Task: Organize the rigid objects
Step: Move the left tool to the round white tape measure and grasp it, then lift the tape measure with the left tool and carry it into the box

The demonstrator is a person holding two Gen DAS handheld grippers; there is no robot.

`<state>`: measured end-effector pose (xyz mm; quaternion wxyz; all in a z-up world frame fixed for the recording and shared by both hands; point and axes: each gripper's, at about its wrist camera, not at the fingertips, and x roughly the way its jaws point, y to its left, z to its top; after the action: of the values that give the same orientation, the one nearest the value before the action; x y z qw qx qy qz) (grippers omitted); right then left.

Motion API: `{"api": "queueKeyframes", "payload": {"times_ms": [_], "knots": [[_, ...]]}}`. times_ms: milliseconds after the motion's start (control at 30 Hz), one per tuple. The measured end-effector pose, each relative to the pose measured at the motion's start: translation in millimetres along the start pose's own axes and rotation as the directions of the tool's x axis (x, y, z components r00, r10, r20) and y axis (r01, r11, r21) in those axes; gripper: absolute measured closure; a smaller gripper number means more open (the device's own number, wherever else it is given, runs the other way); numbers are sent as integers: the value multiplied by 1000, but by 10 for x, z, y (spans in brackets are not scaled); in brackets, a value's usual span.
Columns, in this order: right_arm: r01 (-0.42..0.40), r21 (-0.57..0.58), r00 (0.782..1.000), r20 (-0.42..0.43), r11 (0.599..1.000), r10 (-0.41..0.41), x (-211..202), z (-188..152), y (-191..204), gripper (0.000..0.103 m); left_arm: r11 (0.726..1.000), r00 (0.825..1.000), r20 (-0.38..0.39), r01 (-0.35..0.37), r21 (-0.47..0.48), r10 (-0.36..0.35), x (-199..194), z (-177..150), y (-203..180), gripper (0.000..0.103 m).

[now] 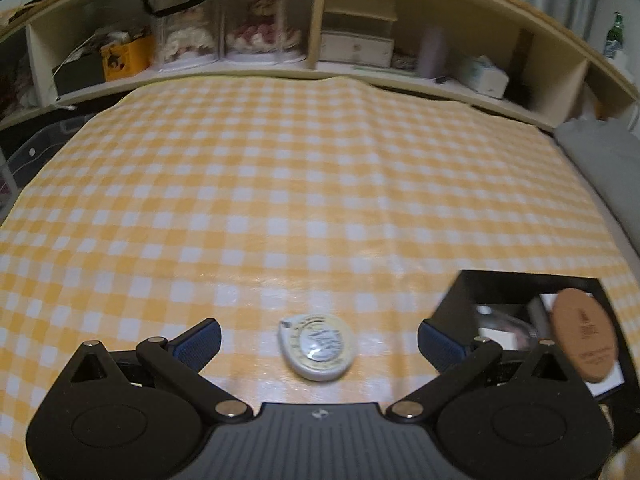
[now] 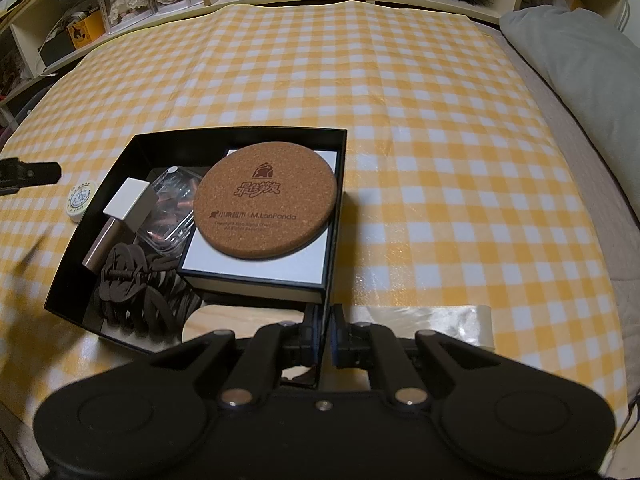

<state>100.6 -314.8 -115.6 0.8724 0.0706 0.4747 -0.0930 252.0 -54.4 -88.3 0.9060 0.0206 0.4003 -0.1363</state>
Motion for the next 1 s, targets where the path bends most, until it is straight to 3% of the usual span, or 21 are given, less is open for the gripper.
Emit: {"api": "queueKeyframes", "payload": {"times_ms": [300, 500, 667, 733, 1000], "knots": [[0, -6, 1000, -8, 1000, 0, 4, 3, 7, 96, 981, 1000, 2, 16, 193, -17, 354, -189, -116, 2], [-1, -5, 1000, -9, 1000, 1, 9, 5, 6, 96, 987, 1000, -10, 12, 160, -11, 505, -248, -78, 23], [-2, -5, 1000, -8, 1000, 2, 2, 2, 9, 96, 993, 1000, 3, 5, 119, -6, 511, -240, -13, 33], [-1, -4, 1000, -9, 1000, 1, 6, 3, 9, 96, 994, 1000, 7, 13, 106, -13, 508, -222, 0, 44], [-1, -3, 1000, -12, 1000, 1, 15, 3, 1, 96, 995, 1000, -11, 14, 96, -13, 495, -195, 5, 44]]}}
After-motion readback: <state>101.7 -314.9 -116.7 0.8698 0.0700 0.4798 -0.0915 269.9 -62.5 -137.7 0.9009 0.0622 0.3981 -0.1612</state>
